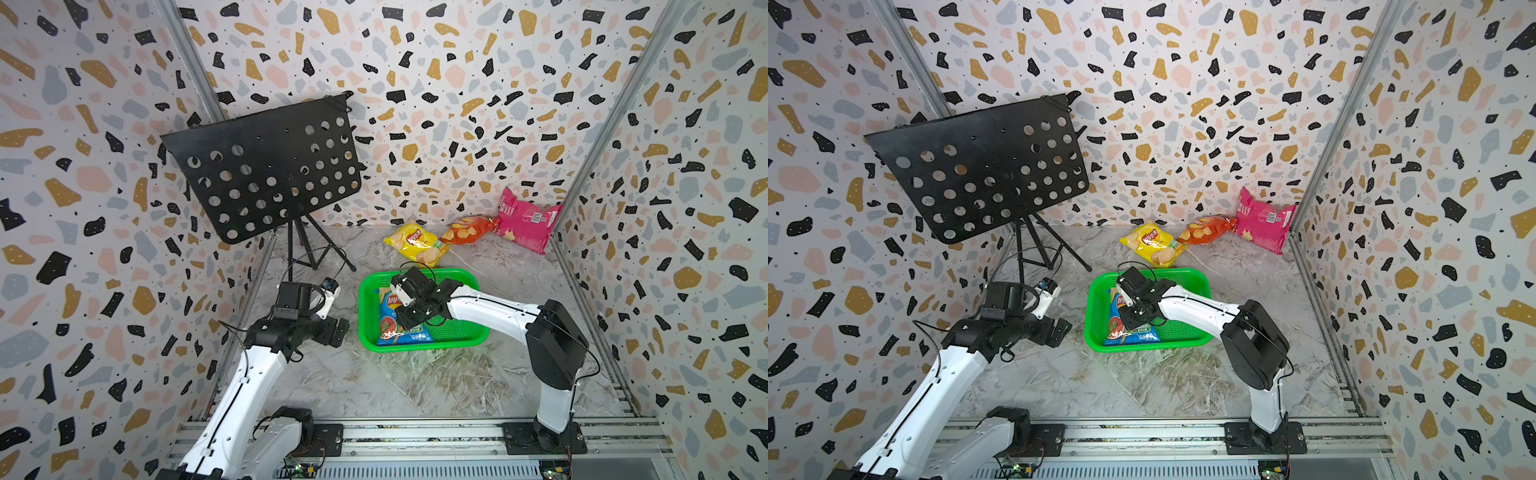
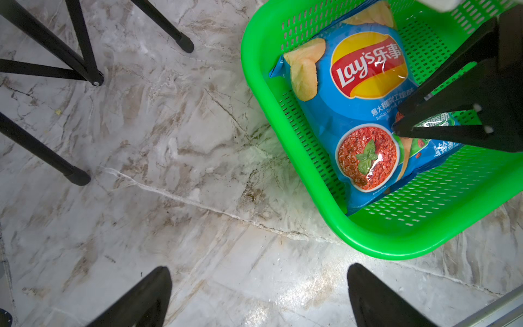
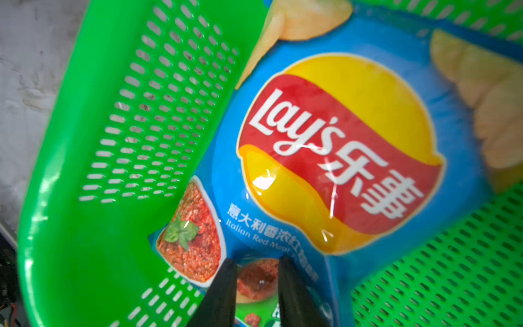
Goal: Put the potato chips into the basket
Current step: Place the potato chip in the basket.
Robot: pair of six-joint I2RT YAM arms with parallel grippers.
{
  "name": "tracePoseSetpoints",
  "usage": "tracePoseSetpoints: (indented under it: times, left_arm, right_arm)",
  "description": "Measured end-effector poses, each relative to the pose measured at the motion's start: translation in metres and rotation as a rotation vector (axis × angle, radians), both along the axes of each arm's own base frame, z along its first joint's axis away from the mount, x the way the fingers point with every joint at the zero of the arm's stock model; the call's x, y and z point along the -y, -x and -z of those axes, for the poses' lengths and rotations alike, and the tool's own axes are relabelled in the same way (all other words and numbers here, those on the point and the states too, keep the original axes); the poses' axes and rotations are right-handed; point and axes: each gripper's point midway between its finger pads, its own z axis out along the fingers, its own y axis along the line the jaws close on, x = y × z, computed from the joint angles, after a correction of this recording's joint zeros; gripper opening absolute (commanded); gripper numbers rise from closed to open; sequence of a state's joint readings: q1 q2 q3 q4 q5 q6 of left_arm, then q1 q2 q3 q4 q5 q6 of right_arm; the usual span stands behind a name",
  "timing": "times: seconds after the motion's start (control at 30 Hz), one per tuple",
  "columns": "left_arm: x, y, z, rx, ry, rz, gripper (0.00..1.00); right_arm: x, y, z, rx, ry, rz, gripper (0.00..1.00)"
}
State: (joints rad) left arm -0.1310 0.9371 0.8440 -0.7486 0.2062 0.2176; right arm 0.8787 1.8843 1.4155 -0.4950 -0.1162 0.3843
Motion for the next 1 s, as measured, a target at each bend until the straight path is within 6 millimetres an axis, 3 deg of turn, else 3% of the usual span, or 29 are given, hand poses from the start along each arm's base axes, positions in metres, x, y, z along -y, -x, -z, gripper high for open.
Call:
tracePoseSetpoints:
  times: [0.37,0.5,0.6,0.8,0.87,1.0]
  left_arm:
    - [0.000,0.000,0.000,0.000,0.000,0.000,1.00]
    - [0.000,0.000,0.000,0.000,0.001,0.000,1.00]
    - [0.000,0.000,0.000,0.000,0.000,0.000,1.00]
    - [0.000,0.000,0.000,0.000,0.001,0.000,1.00]
    - [0.000,0.000,0.000,0.000,0.000,0.000,1.00]
    - [0.000,0.000,0.000,0.000,0.000,0.000,1.00]
  right_arm:
    - [-0.004,0.000,0.003,-0.002,-0.029,0.000,0.39]
    - [0.000,0.001,-0.007,0.009,-0.010,-0.005,0.45]
    - [0.005,-0.002,-0.026,0.040,0.006,-0.009,0.48]
    - [0.016,-0.017,-0.089,0.136,-0.045,0.017,0.50]
    - [0.026,-0.027,-0.107,0.154,-0.070,0.048,0.50]
    - [0.059,-0.060,-0.123,0.166,-0.086,0.154,0.50]
